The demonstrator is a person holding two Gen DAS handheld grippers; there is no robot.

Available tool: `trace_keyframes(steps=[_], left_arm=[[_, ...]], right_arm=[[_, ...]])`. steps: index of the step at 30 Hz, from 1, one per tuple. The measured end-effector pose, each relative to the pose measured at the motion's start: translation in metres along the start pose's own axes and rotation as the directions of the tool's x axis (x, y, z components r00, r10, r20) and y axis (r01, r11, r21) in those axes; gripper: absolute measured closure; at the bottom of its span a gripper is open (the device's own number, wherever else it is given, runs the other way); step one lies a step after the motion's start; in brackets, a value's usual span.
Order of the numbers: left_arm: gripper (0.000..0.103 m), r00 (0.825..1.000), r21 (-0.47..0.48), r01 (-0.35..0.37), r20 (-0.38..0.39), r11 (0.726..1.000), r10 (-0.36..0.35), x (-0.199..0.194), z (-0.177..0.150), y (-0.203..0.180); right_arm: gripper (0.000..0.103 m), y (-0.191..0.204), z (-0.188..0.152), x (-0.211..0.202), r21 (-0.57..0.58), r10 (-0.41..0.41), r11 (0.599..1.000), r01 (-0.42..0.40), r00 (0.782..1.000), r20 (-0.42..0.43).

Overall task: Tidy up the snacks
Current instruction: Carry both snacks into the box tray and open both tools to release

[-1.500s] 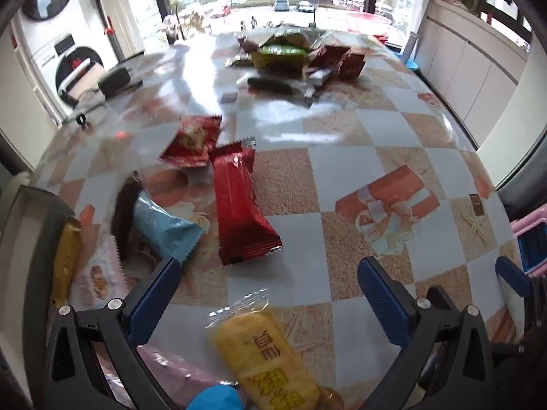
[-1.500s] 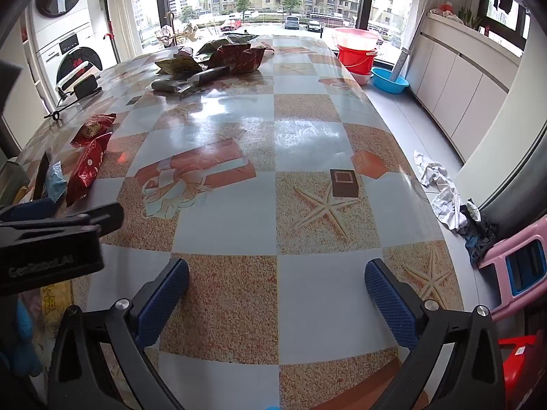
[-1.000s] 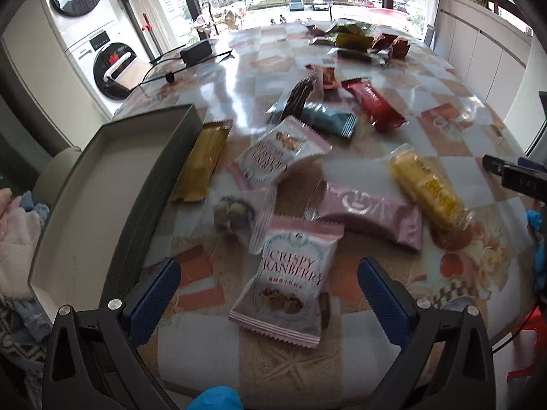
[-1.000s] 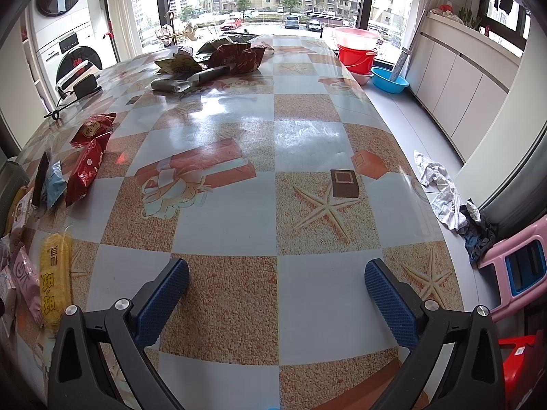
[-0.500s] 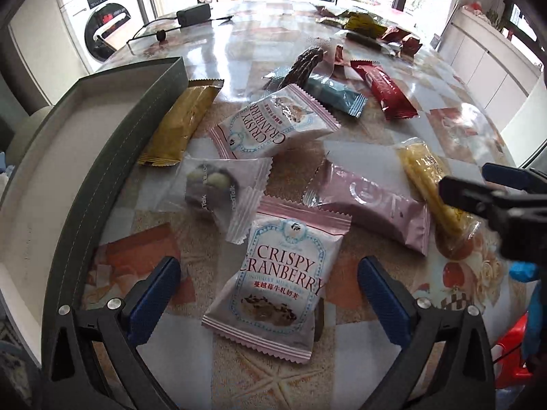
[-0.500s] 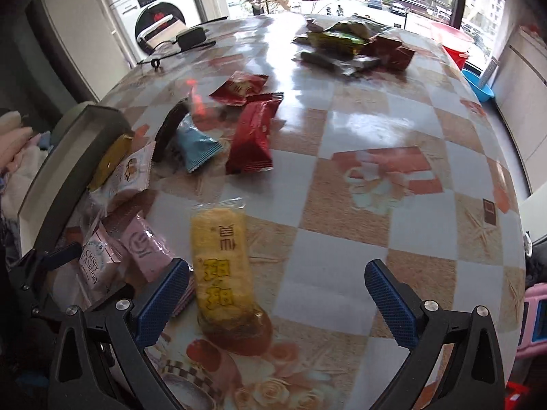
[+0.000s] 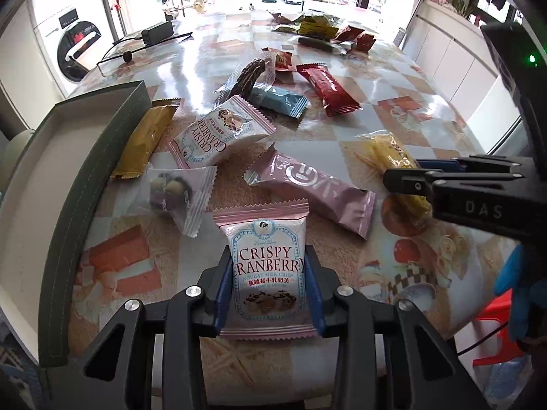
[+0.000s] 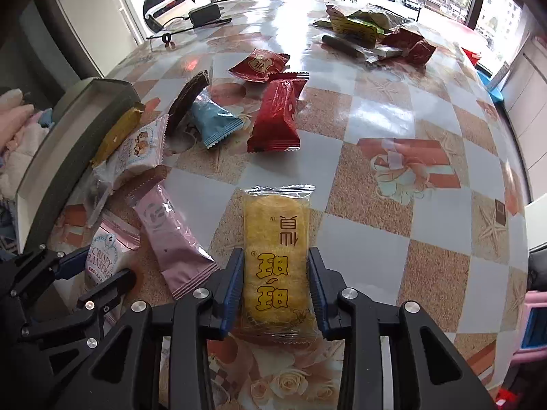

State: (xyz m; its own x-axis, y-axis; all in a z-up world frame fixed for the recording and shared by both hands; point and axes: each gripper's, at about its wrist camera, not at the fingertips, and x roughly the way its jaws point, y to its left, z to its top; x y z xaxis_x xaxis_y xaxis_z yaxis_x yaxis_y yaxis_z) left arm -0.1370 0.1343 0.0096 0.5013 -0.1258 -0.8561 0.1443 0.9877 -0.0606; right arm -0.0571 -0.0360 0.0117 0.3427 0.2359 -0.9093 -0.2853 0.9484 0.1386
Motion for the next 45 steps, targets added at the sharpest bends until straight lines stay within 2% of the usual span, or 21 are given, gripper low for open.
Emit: trace_keyframes(steps=[8, 13, 18, 24, 31, 35, 43, 45], left_arm=[[0.062, 0.998, 0.004, 0.048, 0.05, 0.999, -0.048, -0.026, 0.008, -0.012], [0.062, 0.993, -0.008, 0.053, 0.102, 0.999, -0.052, -0.047, 0.018, -0.002], [0.062, 0.989, -0.056, 0.022, 0.147, 0.998, -0.013, -0.068, 0.028, 0.029], [0.062, 0.981, -0.16, -0.047, 0.181, 0.986, 0.076, -0.09, 0.036, 0.091], [0.062, 0.972, -0.282, -0.143, 0.141, 0.949, 0.188, -0.092, 0.025, 0.163], [0.062, 0.973, -0.335, -0.161, 0.103, 0.928, 0.206, -0.083, 0.015, 0.191], [0.061, 0.976, -0.371, -0.19, 0.033, 0.909, 0.217, -0.058, -0.003, 0.222], [0.057, 0.974, -0.371, -0.203, 0.017, 0.906, 0.225, -0.053, -0.007, 0.225]], right_arm=[[0.065, -0.002, -0.002, -0.02, 0.066, 0.076, 0.995, -0.077, 0.997, 0.028], [0.065, 0.012, 0.007, -0.028, 0.045, 0.09, 0.995, -0.093, 0.995, 0.047], [0.065, 0.036, 0.021, -0.03, 0.007, 0.121, 0.993, -0.122, 0.991, 0.054], [0.065, 0.091, 0.045, -0.03, -0.067, 0.182, 0.982, -0.178, 0.982, 0.054], [0.065, 0.175, 0.072, -0.016, -0.169, 0.268, 0.951, -0.26, 0.963, 0.022], [0.065, 0.215, 0.083, -0.002, -0.208, 0.306, 0.93, -0.301, 0.952, -0.01], [0.065, 0.265, 0.09, 0.03, -0.253, 0.293, 0.919, -0.302, 0.953, -0.072], [0.065, 0.271, 0.09, 0.035, -0.261, 0.282, 0.919, -0.295, 0.956, -0.087]])
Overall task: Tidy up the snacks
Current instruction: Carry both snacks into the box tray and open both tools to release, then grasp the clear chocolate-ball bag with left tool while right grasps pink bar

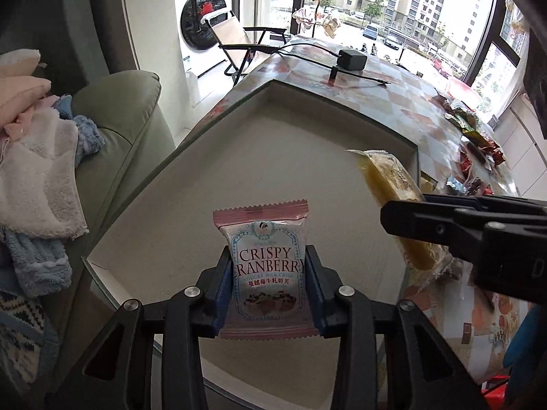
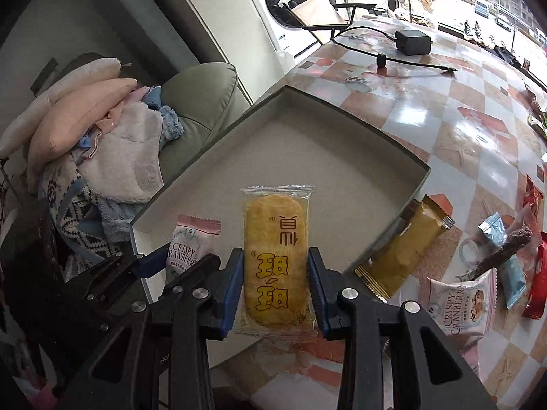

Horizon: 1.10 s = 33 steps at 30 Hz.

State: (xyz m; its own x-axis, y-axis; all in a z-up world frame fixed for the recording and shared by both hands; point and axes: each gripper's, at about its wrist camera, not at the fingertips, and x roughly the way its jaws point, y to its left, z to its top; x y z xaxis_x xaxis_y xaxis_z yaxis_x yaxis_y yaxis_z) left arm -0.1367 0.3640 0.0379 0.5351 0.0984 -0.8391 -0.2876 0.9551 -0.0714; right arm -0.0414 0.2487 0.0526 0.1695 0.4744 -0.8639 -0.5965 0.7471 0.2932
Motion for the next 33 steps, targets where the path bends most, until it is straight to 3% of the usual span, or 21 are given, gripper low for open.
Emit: trace_keyframes(steps=[1, 3, 4, 5, 12, 16, 20, 26, 33], left_arm=[[0.054, 1.0, 0.004, 0.001, -0.007, 1.0, -0.001, 0.002, -0.001, 0.0], [0.035, 1.0, 0.007, 0.005, -0.012, 1.0, -0.005, 0.005, -0.004, 0.001], [0.033, 1.0, 0.007, 0.006, -0.006, 1.0, -0.006, 0.004, -0.005, 0.002], [0.031, 1.0, 0.01, 0.006, 0.0, 1.0, -0.006, 0.003, -0.005, 0.0], [0.029, 0.998, 0.07, 0.056, 0.035, 0.996, -0.059, -0.015, -0.005, -0.028], [0.028, 0.987, 0.152, 0.152, 0.03, 0.977, -0.158, -0.029, -0.011, -0.066], [0.024, 0.965, 0.202, 0.261, -0.039, 0.944, -0.258, -0.031, -0.024, -0.109], [0.024, 0.943, 0.041, 0.288, -0.187, 0.957, -0.275, 0.003, -0.029, -0.135], [0.024, 0.94, -0.136, 0.238, -0.217, 0.962, -0.263, 0.019, -0.019, -0.136]], right_arm=[[0.065, 0.0, 0.001, 0.003, 0.001, -0.005, 1.0, 0.005, 1.0, -0.01], [0.041, -0.001, 0.002, 0.008, 0.009, -0.014, 1.0, 0.015, 0.999, -0.028], [0.013, -0.003, 0.001, 0.009, 0.015, -0.021, 1.0, 0.021, 0.999, -0.029], [0.001, -0.004, 0.0, 0.007, 0.021, -0.027, 0.999, 0.028, 0.999, -0.018], [0.001, -0.042, -0.015, -0.018, 0.059, -0.1, 0.993, 0.099, 0.995, 0.011], [0.001, -0.084, -0.031, -0.043, 0.15, -0.159, 0.977, 0.152, 0.987, 0.035], [0.001, -0.133, -0.053, -0.063, 0.264, -0.216, 0.943, 0.202, 0.976, 0.025], [0.001, -0.179, -0.094, -0.078, 0.297, -0.253, 0.922, 0.248, 0.967, -0.02], [0.001, -0.183, -0.126, -0.08, 0.172, -0.308, 0.936, 0.308, 0.951, -0.025]])
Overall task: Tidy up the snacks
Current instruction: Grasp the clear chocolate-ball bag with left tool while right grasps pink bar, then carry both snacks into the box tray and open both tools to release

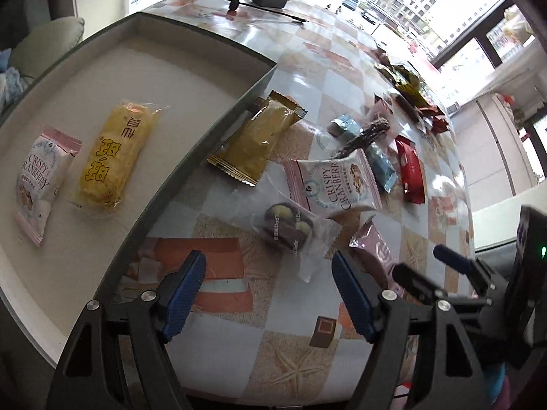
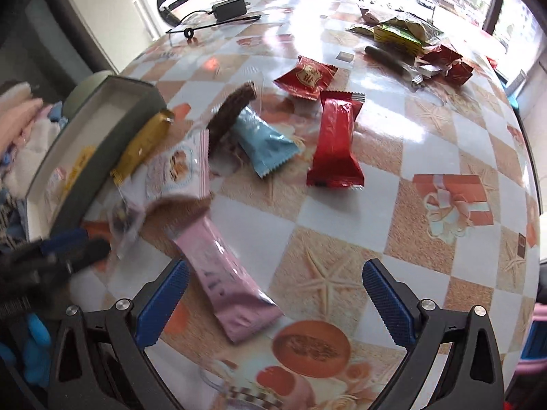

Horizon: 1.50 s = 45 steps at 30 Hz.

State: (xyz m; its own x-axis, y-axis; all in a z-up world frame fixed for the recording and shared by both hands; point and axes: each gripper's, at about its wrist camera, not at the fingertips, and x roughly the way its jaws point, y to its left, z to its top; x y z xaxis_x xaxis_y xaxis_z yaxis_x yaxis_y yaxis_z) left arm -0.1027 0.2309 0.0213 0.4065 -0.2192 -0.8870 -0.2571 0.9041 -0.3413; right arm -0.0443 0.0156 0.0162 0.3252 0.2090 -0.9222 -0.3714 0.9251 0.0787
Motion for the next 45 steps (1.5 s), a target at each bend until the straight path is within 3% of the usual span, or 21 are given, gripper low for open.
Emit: trace_keyframes(steps=[6, 10, 14, 20, 25, 33, 35, 36, 37, 38, 39, 40, 45], left_arm=[[0.022, 0.999, -0.218, -0.048, -0.016, 0.975, 0.046, 0.014, 0.013, 0.007], [0.021, 0.994, -0.233, -0.111, -0.025, 0.966, 0.108, 0.019, 0.019, -0.001], [0.019, 0.984, -0.181, -0.181, -0.028, 0.967, 0.179, 0.027, 0.021, -0.013], [0.019, 0.971, -0.015, -0.24, 0.015, 0.971, 0.24, 0.033, 0.014, -0.024], [0.023, 0.959, 0.164, -0.282, 0.062, 0.945, 0.275, 0.035, 0.003, -0.031], [0.024, 0.96, 0.179, -0.28, 0.076, 0.943, 0.27, 0.036, 0.004, -0.034], [0.03, 0.963, 0.199, -0.27, 0.082, 0.942, 0.259, 0.035, 0.001, -0.037], [0.04, 0.964, 0.211, -0.263, 0.089, 0.941, 0.25, 0.034, 0.0, -0.039], [0.046, 0.966, 0.222, -0.255, 0.093, 0.941, 0.24, 0.034, 0.0, -0.041], [0.06, 0.968, 0.232, -0.25, 0.094, 0.94, 0.234, 0.033, -0.001, -0.042], [0.073, 0.97, 0.239, -0.242, 0.093, 0.941, 0.226, 0.031, -0.002, -0.042], [0.073, 0.974, 0.241, -0.223, 0.087, 0.945, 0.207, 0.031, -0.002, -0.042], [0.073, 0.989, 0.228, -0.141, 0.072, 0.963, 0.128, 0.02, -0.016, -0.034]], right_arm=[[0.001, -0.003, -0.008, 0.0, 0.002, 0.042, 0.999, -0.043, 0.998, 0.035], [0.001, 0.009, -0.008, 0.001, -0.054, 0.044, 0.998, -0.042, 0.998, 0.052], [0.001, 0.021, -0.006, 0.008, -0.108, 0.038, 0.994, -0.032, 0.998, 0.053], [0.001, 0.029, -0.003, 0.019, -0.126, 0.012, 0.992, -0.007, 0.999, 0.042], [0.001, 0.037, -0.004, 0.024, -0.159, -0.022, 0.987, 0.028, 0.999, 0.041], [0.002, 0.043, -0.003, 0.027, -0.19, -0.036, 0.981, 0.041, 0.999, 0.033], [0.016, 0.044, -0.006, 0.023, -0.197, -0.032, 0.98, 0.04, 0.999, 0.04], [0.021, 0.044, -0.006, 0.021, -0.198, -0.03, 0.979, 0.038, 0.999, 0.043], [0.036, 0.044, -0.006, 0.018, -0.198, -0.027, 0.98, 0.036, 0.999, 0.046], [0.058, 0.044, -0.006, 0.016, -0.196, -0.026, 0.98, 0.035, 0.999, 0.046], [0.07, 0.043, -0.006, 0.014, -0.193, -0.029, 0.981, 0.037, 0.999, 0.046], [0.077, 0.041, -0.006, 0.013, -0.183, -0.024, 0.983, 0.031, 0.999, 0.042], [0.077, 0.02, -0.009, 0.006, -0.09, 0.073, 0.993, -0.07, 0.997, 0.032]])
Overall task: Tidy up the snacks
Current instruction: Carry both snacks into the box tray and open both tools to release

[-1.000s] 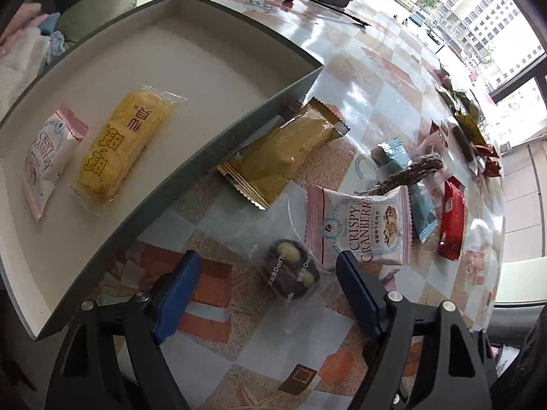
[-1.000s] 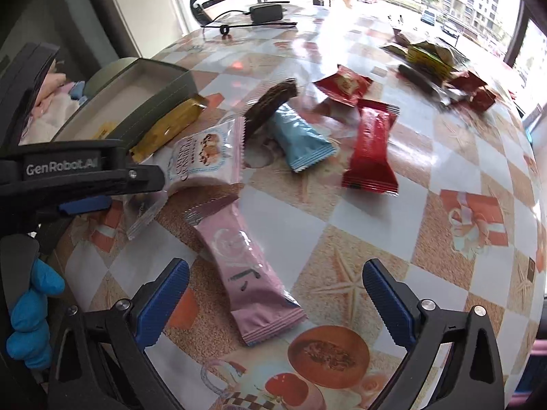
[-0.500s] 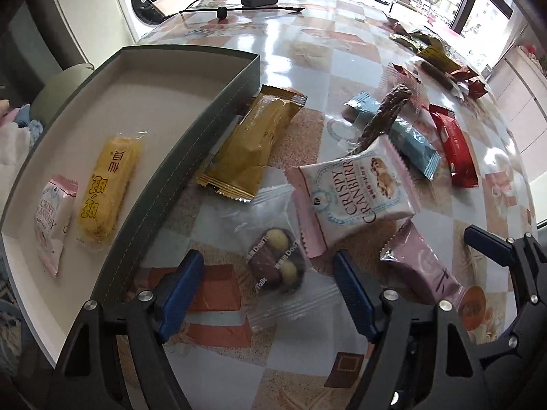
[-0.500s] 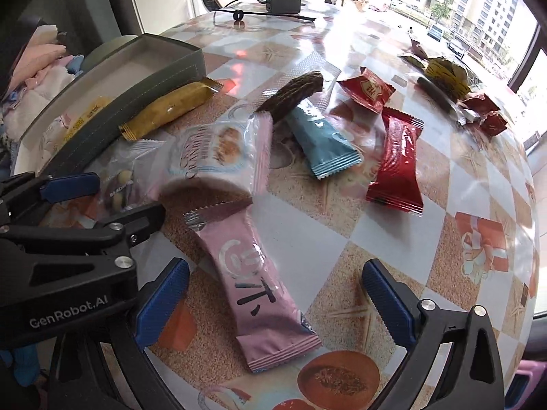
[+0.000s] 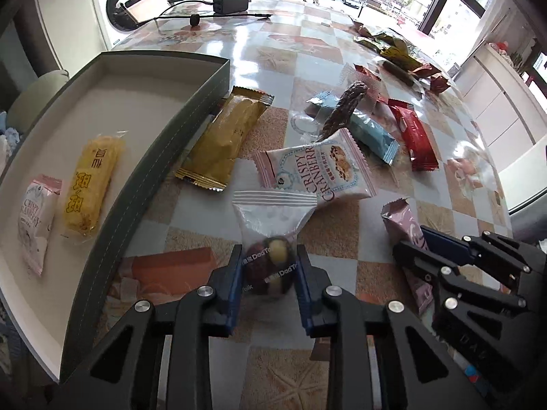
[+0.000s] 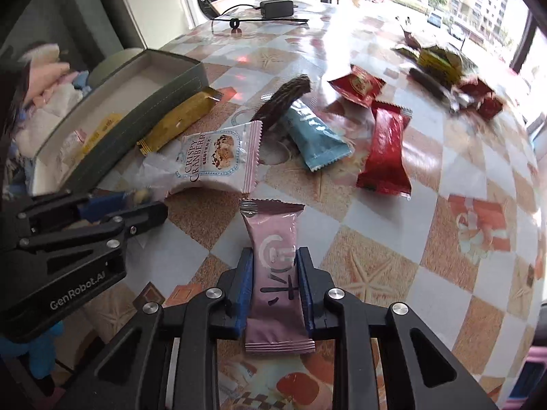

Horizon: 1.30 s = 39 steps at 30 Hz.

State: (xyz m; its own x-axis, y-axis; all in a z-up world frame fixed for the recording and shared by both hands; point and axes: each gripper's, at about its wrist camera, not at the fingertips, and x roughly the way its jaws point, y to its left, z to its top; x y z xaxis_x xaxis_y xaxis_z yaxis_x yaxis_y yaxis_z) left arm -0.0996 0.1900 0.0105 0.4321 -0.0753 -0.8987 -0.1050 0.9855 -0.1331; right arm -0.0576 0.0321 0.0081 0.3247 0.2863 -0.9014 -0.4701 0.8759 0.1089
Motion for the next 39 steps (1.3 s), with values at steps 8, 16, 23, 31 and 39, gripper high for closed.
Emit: trace_keyframes(steps=[8, 16, 23, 31, 39], left_arm=[[0.073, 0.999, 0.07, 0.018, 0.045, 0.997, -0.021, -0.021, -0.014, -0.01], [0.073, 0.998, 0.099, 0.016, 0.058, 0.995, -0.021, -0.028, -0.017, -0.011], [0.073, 0.997, 0.106, 0.023, 0.069, 0.994, -0.03, -0.032, -0.019, -0.01], [0.073, 0.993, 0.118, 0.038, 0.109, 0.992, -0.051, -0.048, -0.022, -0.004], [0.073, 0.984, 0.104, 0.059, 0.162, 0.993, -0.076, -0.069, -0.015, 0.015]], right_arm=[[0.077, -0.022, -0.005, -0.02, 0.099, 0.074, 0.992, -0.076, 0.997, 0.023], [0.04, -0.022, -0.004, -0.013, 0.085, 0.037, 0.996, -0.034, 0.999, -0.039], [0.037, -0.008, 0.0, -0.001, 0.036, -0.047, 0.998, 0.05, 0.996, -0.075], [0.078, -0.011, -0.002, -0.007, 0.037, -0.08, 0.996, 0.083, 0.995, -0.06], [0.078, 0.003, 0.018, -0.034, 0.081, 0.031, 0.996, -0.031, 0.999, -0.004]])
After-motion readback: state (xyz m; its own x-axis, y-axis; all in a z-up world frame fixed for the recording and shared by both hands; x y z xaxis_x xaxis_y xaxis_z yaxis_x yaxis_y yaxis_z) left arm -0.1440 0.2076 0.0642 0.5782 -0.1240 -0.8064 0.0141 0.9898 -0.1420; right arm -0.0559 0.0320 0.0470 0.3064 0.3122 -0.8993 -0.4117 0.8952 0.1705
